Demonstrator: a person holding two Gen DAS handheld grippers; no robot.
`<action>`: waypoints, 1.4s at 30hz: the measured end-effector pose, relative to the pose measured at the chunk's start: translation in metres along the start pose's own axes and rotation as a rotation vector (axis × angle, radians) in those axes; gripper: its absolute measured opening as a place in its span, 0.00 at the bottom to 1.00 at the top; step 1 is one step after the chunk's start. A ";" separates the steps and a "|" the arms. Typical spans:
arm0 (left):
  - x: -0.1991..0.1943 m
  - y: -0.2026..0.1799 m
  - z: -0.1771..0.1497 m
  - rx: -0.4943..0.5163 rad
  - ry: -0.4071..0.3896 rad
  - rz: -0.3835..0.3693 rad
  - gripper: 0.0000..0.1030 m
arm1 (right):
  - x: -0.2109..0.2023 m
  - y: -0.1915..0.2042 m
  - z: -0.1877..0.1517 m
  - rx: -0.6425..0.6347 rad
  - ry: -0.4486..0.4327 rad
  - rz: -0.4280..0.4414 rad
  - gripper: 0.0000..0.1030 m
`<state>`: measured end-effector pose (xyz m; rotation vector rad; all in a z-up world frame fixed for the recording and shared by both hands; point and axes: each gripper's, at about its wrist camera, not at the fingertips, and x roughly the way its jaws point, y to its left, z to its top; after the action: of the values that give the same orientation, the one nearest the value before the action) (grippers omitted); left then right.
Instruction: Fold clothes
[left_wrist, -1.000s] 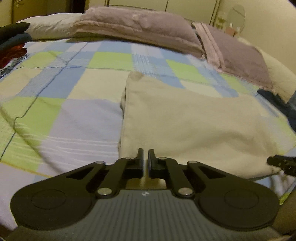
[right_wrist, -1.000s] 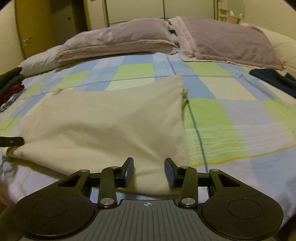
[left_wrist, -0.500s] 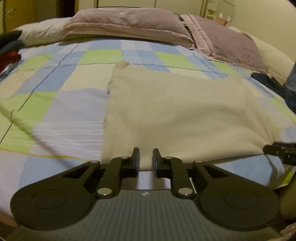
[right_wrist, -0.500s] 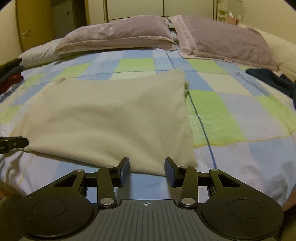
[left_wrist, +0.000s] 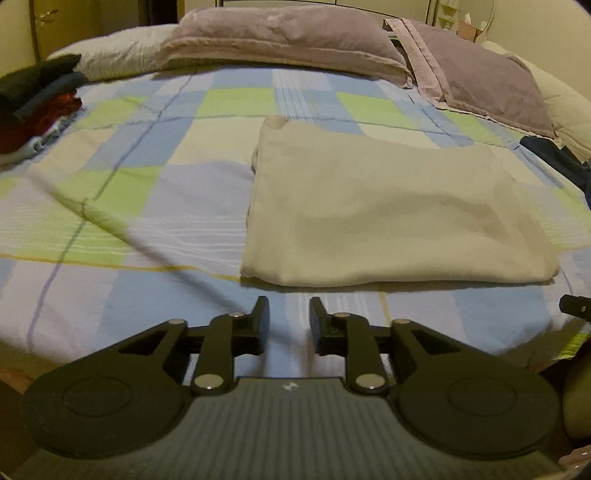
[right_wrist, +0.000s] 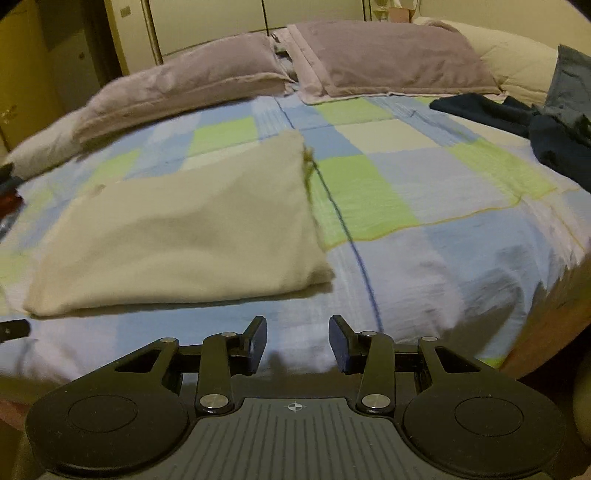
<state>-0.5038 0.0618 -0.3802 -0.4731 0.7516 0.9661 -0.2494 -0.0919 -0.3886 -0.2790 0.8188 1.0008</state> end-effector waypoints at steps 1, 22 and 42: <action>-0.007 -0.003 0.001 0.004 -0.006 0.001 0.25 | -0.005 0.004 0.000 -0.007 -0.003 0.002 0.40; -0.035 -0.002 0.011 -0.017 -0.092 -0.170 0.17 | -0.017 0.020 -0.002 -0.008 -0.005 0.085 0.40; 0.131 -0.011 0.075 0.068 -0.143 -0.270 0.04 | 0.120 0.029 0.069 -0.012 -0.120 0.230 0.22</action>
<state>-0.4216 0.1795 -0.4284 -0.4289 0.5732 0.7121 -0.2066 0.0384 -0.4241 -0.1350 0.7472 1.2259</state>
